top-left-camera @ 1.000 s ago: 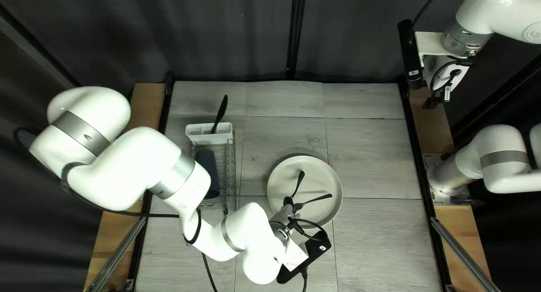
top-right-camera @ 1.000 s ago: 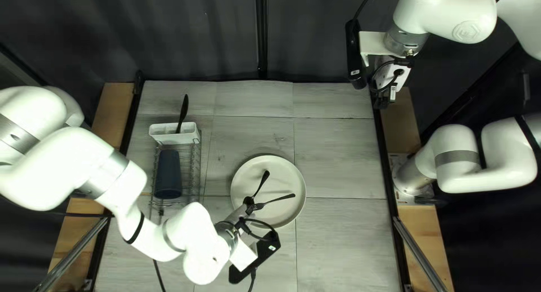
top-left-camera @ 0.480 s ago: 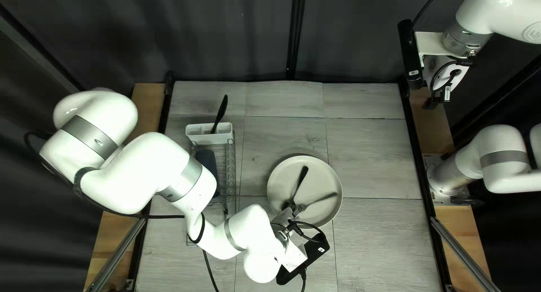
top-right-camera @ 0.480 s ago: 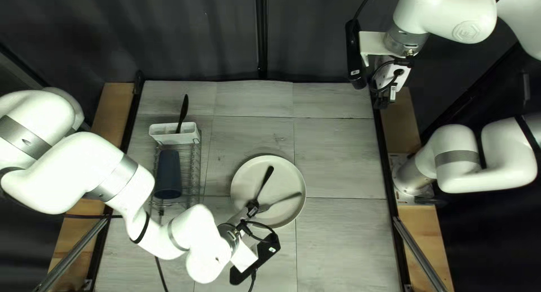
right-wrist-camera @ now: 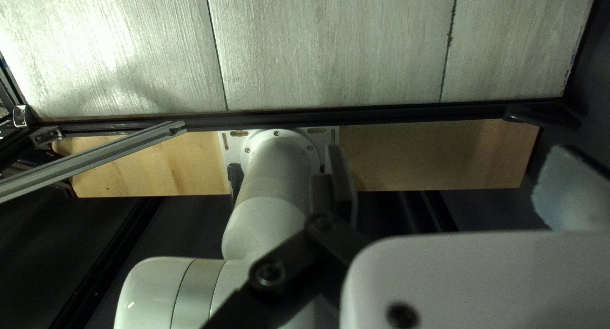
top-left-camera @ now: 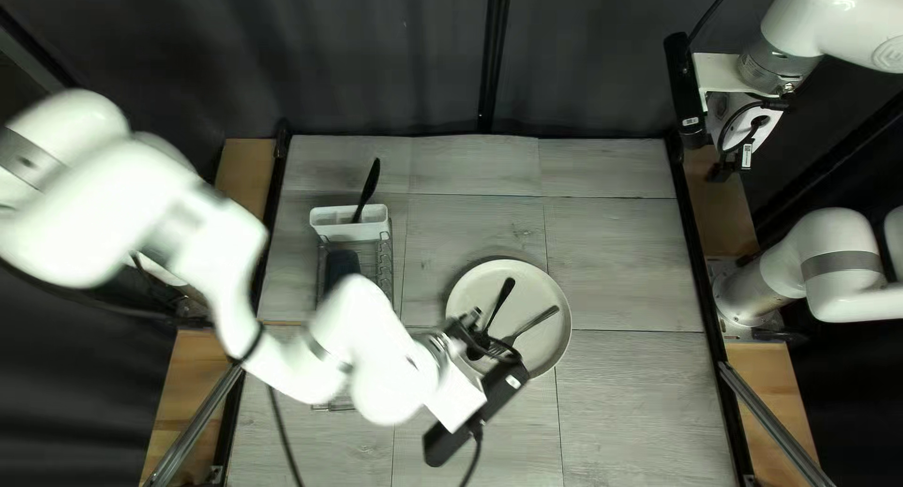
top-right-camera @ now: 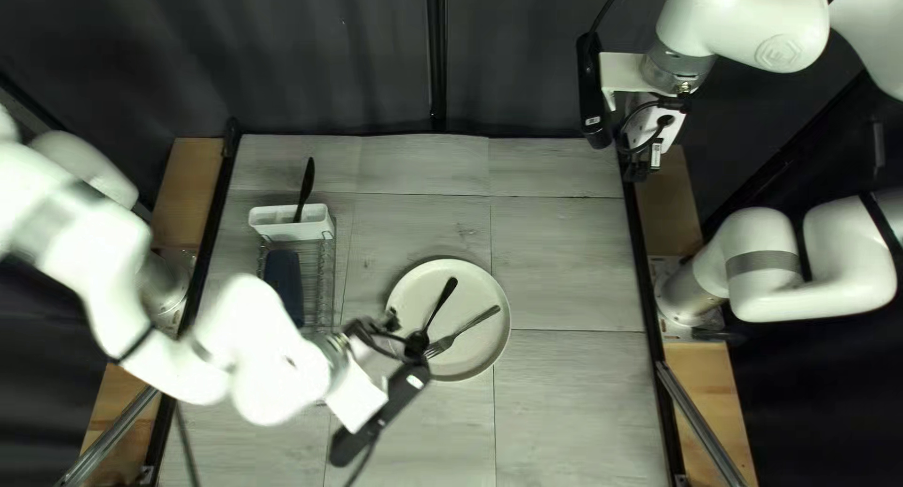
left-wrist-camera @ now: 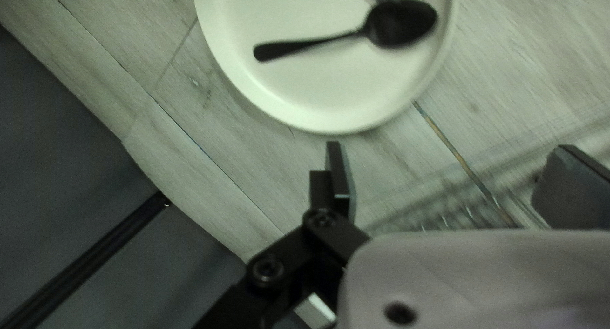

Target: Pick up and place plate onto table. Place down one fork to the left of the plate. Place spoon and knife to the right of the plate. Place cup above the knife and spoon

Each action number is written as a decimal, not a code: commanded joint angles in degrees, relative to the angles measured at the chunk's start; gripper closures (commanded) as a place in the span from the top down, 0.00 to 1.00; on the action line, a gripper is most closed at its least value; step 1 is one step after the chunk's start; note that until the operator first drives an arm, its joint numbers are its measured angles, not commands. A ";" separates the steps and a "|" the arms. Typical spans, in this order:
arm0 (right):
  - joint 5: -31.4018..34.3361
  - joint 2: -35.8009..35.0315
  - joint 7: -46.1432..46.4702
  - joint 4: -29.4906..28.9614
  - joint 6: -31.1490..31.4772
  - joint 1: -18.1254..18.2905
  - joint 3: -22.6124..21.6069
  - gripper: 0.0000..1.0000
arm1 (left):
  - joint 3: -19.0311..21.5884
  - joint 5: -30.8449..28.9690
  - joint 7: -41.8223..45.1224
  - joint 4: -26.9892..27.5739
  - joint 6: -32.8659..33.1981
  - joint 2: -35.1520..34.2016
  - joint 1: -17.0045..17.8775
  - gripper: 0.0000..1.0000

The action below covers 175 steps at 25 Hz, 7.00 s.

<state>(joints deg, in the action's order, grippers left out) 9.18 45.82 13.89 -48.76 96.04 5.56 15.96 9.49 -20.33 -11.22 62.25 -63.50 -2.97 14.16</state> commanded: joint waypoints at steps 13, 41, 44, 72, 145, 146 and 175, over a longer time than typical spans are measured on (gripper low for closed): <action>0.00 0.00 0.00 0.00 0.00 0.00 0.00 1.00 | -9.18 23.28 -19.07 -7.89 -11.73 -23.03 2.25 1.00; 0.00 0.00 0.00 0.00 0.00 0.00 0.00 1.00 | -13.37 24.69 -33.27 -7.31 -18.82 -19.42 3.72 1.00; 0.00 0.00 0.00 0.00 0.00 0.00 0.00 1.00 | -13.25 20.72 -34.80 -13.83 -17.24 -23.66 3.10 1.00; 0.00 0.00 0.00 0.00 0.00 0.00 0.00 1.00 | -15.63 14.51 -39.43 -37.18 13.53 -14.02 1.99 1.00; 0.00 0.00 0.00 0.00 0.00 0.00 0.00 1.00 | -29.21 32.21 -54.02 -15.41 21.02 -13.10 -2.44 0.00; 0.00 0.00 0.00 0.00 0.00 0.00 0.00 1.00 | -30.87 34.25 -55.88 -15.24 22.26 -12.96 -2.55 0.00; 0.00 0.00 0.00 0.00 0.00 0.00 0.00 1.00 | -43.96 126.60 -126.84 -11.55 42.75 6.26 6.32 0.00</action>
<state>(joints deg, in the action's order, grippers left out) 9.18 45.82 13.89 -48.76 96.04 5.56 15.96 -34.15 98.28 -130.84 50.21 -18.80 1.01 20.97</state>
